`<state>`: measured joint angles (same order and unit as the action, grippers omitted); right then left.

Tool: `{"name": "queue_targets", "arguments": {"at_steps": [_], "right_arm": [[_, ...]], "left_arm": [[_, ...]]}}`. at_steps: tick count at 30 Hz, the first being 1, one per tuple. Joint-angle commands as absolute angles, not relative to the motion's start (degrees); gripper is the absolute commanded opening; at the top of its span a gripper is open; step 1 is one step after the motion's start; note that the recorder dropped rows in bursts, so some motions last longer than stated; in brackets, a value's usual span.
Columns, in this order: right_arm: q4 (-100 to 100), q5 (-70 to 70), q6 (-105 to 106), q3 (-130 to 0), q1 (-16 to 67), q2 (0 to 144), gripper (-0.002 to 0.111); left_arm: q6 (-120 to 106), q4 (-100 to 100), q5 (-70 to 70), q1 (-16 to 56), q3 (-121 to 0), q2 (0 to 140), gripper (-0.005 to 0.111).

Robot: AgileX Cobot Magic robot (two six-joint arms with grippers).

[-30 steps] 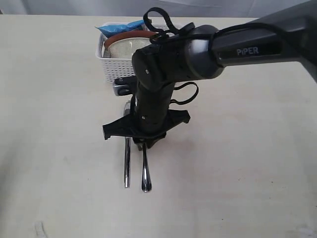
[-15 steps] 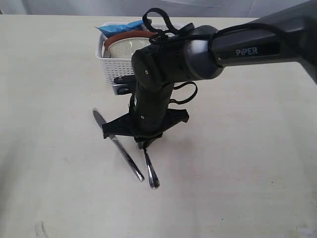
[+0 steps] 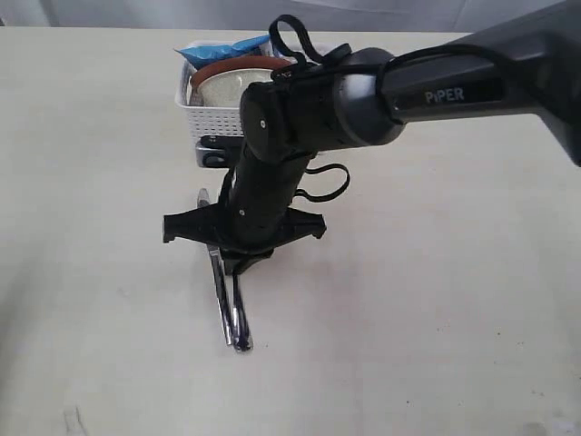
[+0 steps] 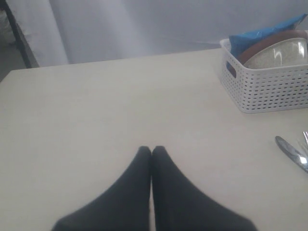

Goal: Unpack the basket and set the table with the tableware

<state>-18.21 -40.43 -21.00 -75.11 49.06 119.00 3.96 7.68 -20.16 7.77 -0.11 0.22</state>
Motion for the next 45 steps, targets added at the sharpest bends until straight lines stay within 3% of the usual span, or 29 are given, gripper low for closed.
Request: {"name": "queue_targets", "arguments": {"at_steps": [1,20,22,26,28,37,45], "right_arm": [[-18.39,-40.78,-21.47,-75.28,48.27,118.93,0.000],[-20.42,-45.32,-20.57,-75.18,46.10,118.82,0.001],[-20.42,-45.32,-20.57,-75.18,46.10,118.82,0.010],[-19.34,-45.46,-20.57,-75.18,46.10,118.82,0.038],[-19.09,-45.83,-20.57,-75.29,46.10,118.82,0.045],[-14.87,-47.65,-19.81,-78.12,46.21,114.55,0.043],[-12.48,-46.86,-19.72,-78.51,53.92,116.27,0.043]], "left_arm": [[3.89,7.66,-19.64,7.96,0.00,0.00,0.000],[3.89,7.66,-19.64,7.96,0.00,0.00,0.000],[3.89,7.66,-19.64,7.96,0.00,0.00,0.000],[3.89,7.66,-19.64,7.96,0.00,0.00,0.000],[3.89,7.66,-19.64,7.96,0.00,0.00,0.000],[3.89,7.66,-19.64,7.96,0.00,0.00,0.000],[3.89,7.66,-19.64,7.96,0.00,0.00,0.000]]}}
